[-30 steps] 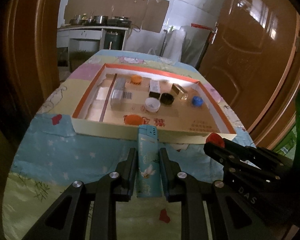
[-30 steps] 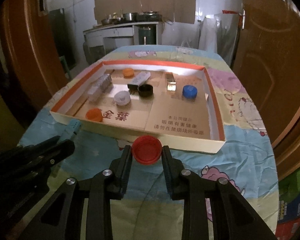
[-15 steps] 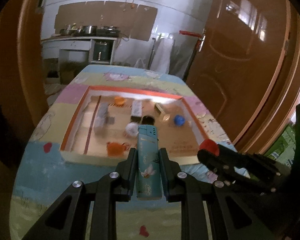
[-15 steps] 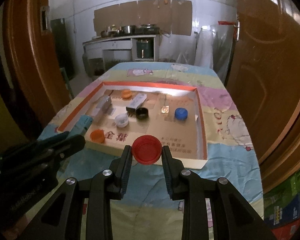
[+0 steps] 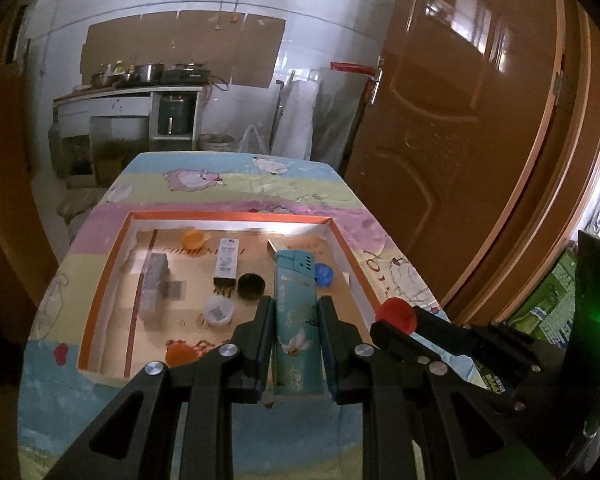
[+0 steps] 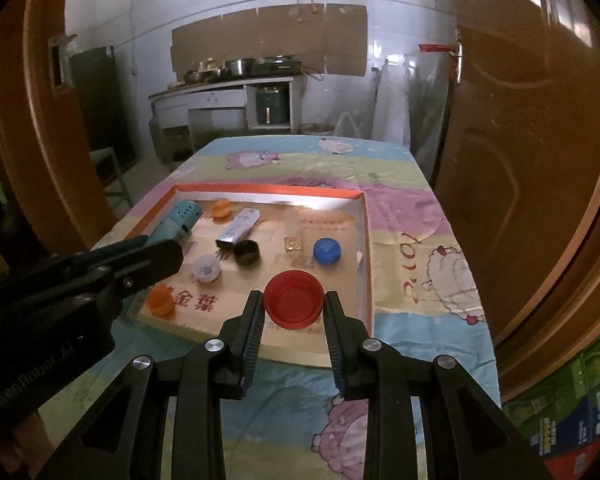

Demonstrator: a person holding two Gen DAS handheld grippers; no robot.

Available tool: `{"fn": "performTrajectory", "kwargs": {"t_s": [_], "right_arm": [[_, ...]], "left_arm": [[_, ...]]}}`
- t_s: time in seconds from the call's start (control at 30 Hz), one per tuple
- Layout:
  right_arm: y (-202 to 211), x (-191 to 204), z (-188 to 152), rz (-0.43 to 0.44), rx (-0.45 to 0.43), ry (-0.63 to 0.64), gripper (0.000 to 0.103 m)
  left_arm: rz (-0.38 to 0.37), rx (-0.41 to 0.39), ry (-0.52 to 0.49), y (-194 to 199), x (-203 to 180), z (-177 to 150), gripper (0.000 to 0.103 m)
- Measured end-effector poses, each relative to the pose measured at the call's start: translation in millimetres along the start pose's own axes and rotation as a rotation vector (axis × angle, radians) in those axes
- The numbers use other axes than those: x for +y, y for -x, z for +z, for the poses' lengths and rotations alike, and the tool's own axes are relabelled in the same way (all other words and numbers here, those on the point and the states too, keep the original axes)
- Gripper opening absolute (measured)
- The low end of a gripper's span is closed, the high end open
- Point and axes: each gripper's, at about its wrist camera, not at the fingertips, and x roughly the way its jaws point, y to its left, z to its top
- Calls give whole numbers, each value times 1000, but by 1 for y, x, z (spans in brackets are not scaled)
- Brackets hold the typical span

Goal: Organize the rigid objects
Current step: 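Carry the teal lighter and red cap over the cardboard tray with both tools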

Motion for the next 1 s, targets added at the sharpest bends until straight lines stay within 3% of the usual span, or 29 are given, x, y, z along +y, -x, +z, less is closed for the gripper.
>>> {"fn": "performTrajectory", "kwargs": {"t_s": [1.0], "right_arm": [[-67,-26,15,4,73,-14,31]], "left_arm": [[10,134,23,-76,11,6,22]]}}
